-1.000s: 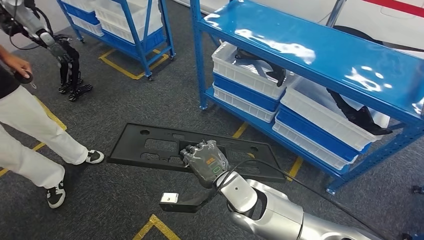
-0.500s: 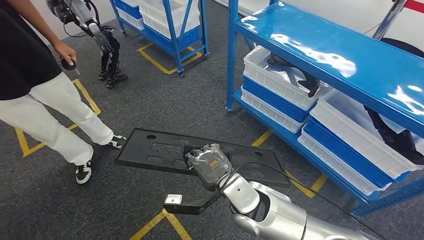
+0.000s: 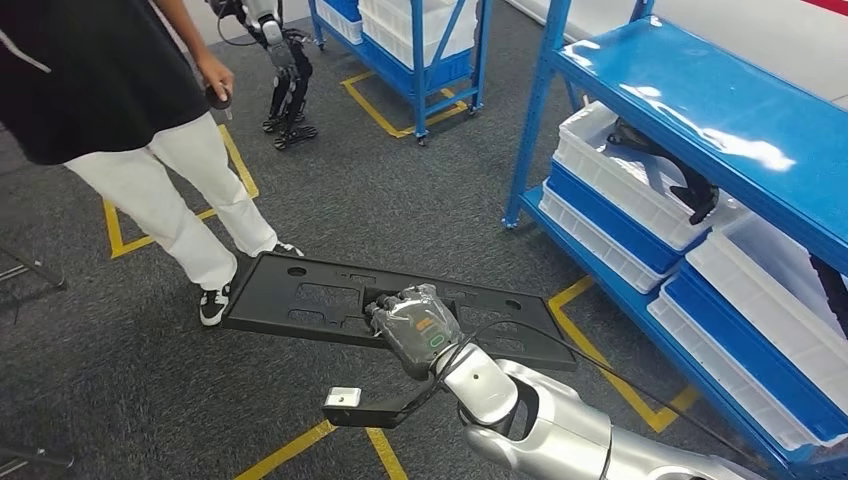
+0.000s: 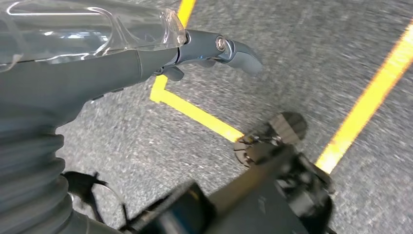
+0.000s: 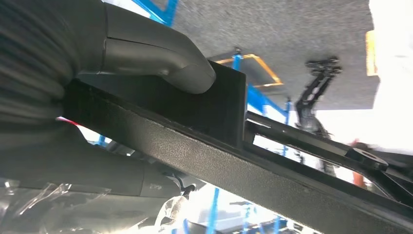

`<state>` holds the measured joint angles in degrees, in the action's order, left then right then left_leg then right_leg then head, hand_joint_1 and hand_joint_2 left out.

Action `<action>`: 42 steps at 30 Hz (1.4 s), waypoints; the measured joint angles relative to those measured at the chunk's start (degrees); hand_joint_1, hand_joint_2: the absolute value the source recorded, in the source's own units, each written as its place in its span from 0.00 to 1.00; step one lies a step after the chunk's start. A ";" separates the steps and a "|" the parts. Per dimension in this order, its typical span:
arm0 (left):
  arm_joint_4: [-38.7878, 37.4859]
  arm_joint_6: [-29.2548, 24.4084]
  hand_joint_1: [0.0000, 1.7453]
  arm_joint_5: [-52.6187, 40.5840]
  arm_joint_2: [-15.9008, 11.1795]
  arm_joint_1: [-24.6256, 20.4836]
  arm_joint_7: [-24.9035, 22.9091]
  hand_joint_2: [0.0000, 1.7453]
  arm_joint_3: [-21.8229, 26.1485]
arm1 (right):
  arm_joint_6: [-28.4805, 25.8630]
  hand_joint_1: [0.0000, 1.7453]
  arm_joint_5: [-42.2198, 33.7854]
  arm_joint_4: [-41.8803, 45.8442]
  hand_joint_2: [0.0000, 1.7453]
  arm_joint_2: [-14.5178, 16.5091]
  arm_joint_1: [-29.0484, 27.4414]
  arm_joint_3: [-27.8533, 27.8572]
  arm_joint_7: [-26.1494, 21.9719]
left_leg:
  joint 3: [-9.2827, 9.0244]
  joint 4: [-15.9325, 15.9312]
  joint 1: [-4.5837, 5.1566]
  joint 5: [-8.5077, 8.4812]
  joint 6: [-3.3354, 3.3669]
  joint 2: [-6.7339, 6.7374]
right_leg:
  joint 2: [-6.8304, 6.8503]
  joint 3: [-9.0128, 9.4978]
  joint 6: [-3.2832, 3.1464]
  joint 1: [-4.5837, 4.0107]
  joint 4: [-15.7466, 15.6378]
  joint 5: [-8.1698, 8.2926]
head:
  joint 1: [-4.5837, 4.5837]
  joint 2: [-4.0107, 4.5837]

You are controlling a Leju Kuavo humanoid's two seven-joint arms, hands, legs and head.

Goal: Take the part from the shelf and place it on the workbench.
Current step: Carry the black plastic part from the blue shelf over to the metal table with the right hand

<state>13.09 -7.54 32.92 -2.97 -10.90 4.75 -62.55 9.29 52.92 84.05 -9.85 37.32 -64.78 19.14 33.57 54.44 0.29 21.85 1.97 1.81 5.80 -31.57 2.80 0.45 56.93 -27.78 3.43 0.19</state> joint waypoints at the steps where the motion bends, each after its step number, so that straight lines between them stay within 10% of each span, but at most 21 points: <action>1: 0.00 -0.01 0.00 0.01 0.02 -0.05 -0.01 1.00 0.00 | -0.02 1.00 0.01 0.04 1.00 -0.06 0.06 0.01 0.03 | -0.08 -0.14 -0.23 -0.16 0.32 -0.68 | -1.54 -0.99 0.21 0.09 2.37 -1.47 | -0.05 0.00; 4: 0.00 -0.07 0.00 0.02 0.05 -0.46 0.08 1.00 0.00 | -0.09 1.00 0.02 0.08 1.00 -0.47 -0.14 0.01 0.19 | -0.07 -0.14 -0.39 -0.29 0.82 -3.08 | -5.18 -6.90 0.33 0.19 14.46 -6.66 | -0.24 0.01; 6: 0.00 -0.07 0.00 -0.01 0.06 -0.46 -0.06 1.00 0.00 | -0.14 1.00 0.03 0.08 1.00 -0.70 -0.40 0.00 0.22 | -0.10 -0.08 -0.44 -0.28 0.82 -4.90 | -5.61 -8.57 0.33 0.21 16.63 -5.93 | -0.28 0.01; 10: 0.00 0.11 0.00 -0.66 0.07 -0.15 -0.75 1.00 0.00 | -0.51 1.00 0.27 0.06 1.00 -0.81 -0.42 0.00 0.22 | -0.03 0.46 -0.59 0.05 0.21 -8.15 | -9.05 -2.82 0.29 0.90 2.38 1.88 | -0.27 0.01; 12: 0.00 0.15 0.00 -0.86 0.06 -0.07 -1.06 1.00 0.00 | -0.63 1.00 0.34 0.05 1.00 -0.82 -0.42 -0.01 0.22 | 0.29 0.87 -0.48 0.23 -0.16 -8.91 | -11.04 -1.68 0.16 1.25 -0.38 2.36 | -0.23 0.01; 15: 0.00 0.11 0.00 -0.80 0.01 0.23 -1.13 1.00 0.00 | -0.69 1.00 0.30 0.05 1.00 -0.79 -0.38 -0.03 0.14 | 0.55 0.83 -0.68 0.12 -0.52 -9.64 | -10.32 -1.71 -0.31 1.19 -0.47 2.41 | -0.19 -0.01; 19: 0.00 -0.19 0.00 -0.66 -0.01 0.75 -0.72 1.00 -0.01 | -0.98 1.00 -0.53 -0.15 1.00 -0.43 0.22 -0.07 -0.50 | 7.96 14.65 -0.94 6.08 -2.50 -2.92 | -5.31 -1.25 -2.42 0.55 -0.64 2.25 | 0.35 0.01; 21: 0.00 -0.21 0.00 -0.68 -0.01 0.56 -0.78 1.00 0.00 | -1.05 1.00 -0.77 -0.44 1.00 -0.32 0.20 -0.15 -0.70 | 9.86 18.20 -1.01 6.62 -2.61 -2.30 | -3.69 -1.13 -2.54 0.36 -0.63 2.04 | 0.37 0.01; 27: 0.00 -0.19 0.00 -0.79 -0.26 0.58 -1.23 1.00 0.00 | -1.84 1.00 -1.03 -1.12 1.00 0.55 0.28 -0.21 -0.93 | 0.78 0.76 0.58 0.24 -0.39 1.97 | -0.10 -0.23 -1.81 -0.29 -0.69 1.12 | 0.36 0.01; 29: 0.00 -0.19 0.00 -0.78 -0.36 0.77 -1.19 1.00 0.00 | -1.92 1.00 -1.20 -1.28 1.00 0.86 0.29 -0.24 -0.97 | 0.71 0.38 0.49 0.01 0.01 0.60 | 0.90 0.02 -1.32 -0.38 -0.82 0.83 | 0.33 0.01; 31: 0.00 -0.18 0.00 -0.77 -0.45 1.04 -1.17 1.00 0.00 | -1.97 1.00 -1.23 -1.41 1.00 1.10 0.34 -0.22 -0.98 | 0.19 -0.35 0.03 -0.43 0.53 -0.72 | -0.84 -0.38 -0.84 -0.27 0.84 -0.52 | 0.28 0.00; 33: 0.00 -0.19 0.00 -0.77 -0.46 0.99 -1.15 1.00 0.01 | -2.05 1.00 -1.26 -1.62 1.00 1.07 0.27 -0.22 -0.98 | -0.17 -0.71 -0.26 -0.68 0.90 -2.10 | -4.16 -3.16 -0.54 -0.09 7.07 -3.72 | 0.15 0.01; 36: 0.00 -0.19 0.00 -0.78 -0.46 0.95 -1.15 1.00 0.02 | -2.11 1.00 -1.36 -2.06 1.00 0.92 -0.22 -0.30 -0.99 | -0.20 -0.61 -0.43 -0.66 1.01 -4.59 | -5.49 -8.08 -0.22 0.09 15.65 -5.96 | 0.04 0.01; 40: 0.00 -0.19 0.00 -0.91 -0.44 1.01 -1.14 1.00 0.02 | -2.16 1.00 -1.43 -2.26 1.00 0.94 -0.33 -0.32 -1.00 | -0.07 0.32 -0.95 -0.06 0.11 -8.01 | -8.38 -3.50 0.43 1.08 3.64 1.37 | 0.03 0.01; 42: 0.00 -0.21 0.00 -0.96 -0.47 1.04 -1.07 1.00 0.02 | -2.17 1.00 -1.57 -2.38 1.00 1.03 -0.36 -0.37 -1.00 | 0.38 0.81 -1.04 0.19 -0.65 -9.29 | -9.96 -1.98 0.22 1.29 0.22 2.33 | 0.04 0.01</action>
<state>13.09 -7.75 31.97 -3.44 -9.86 3.68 -62.53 7.11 51.35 81.67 -8.82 36.96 -65.14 18.14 33.96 55.25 -0.75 22.04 1.32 -7.47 -4.16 -33.55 3.02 1.74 57.16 -25.45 3.47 0.19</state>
